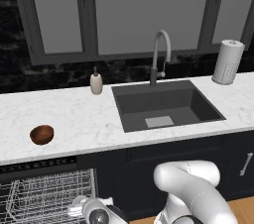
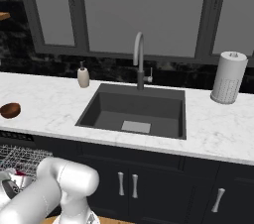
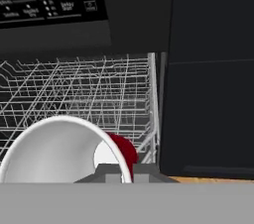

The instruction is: Pick up the cup and bowl from the counter, place them in the dishwasher, and close the dishwasher door.

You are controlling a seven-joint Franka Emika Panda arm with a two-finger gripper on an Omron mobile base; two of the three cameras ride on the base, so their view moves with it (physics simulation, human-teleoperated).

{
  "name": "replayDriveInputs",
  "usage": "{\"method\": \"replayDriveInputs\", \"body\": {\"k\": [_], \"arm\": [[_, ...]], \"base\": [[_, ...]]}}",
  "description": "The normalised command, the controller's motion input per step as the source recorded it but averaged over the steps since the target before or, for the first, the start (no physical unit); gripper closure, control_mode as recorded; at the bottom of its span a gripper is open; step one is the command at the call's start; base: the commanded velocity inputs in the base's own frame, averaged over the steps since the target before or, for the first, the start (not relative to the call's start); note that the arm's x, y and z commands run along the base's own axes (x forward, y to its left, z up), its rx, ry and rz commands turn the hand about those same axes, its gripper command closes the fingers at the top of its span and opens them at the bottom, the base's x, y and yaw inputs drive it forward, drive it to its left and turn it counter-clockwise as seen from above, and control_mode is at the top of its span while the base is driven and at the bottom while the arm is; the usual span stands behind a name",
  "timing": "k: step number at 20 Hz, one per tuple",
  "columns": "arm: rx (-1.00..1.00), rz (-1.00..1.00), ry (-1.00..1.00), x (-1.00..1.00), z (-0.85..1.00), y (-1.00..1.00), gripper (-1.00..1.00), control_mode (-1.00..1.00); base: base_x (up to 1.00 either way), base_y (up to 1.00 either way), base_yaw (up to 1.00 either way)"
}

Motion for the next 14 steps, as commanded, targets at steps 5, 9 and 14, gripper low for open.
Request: {"method": "replayDriveInputs", "body": {"k": [5,9,14], "arm": [[0.00,0.00,0.00,0.15,-0.12,0.02,1.00,-1.00],[0.02,0.04,0.14,0.02,-0.36,0.01,1.00,-1.00],[0.11,0.07,0.19,0.00,-0.48,0.14,1.00,-1.00]], "base": [[0.00,0.00,0.00],[0.00,0.00,0.00],[0.00,0.00,0.00]]}}
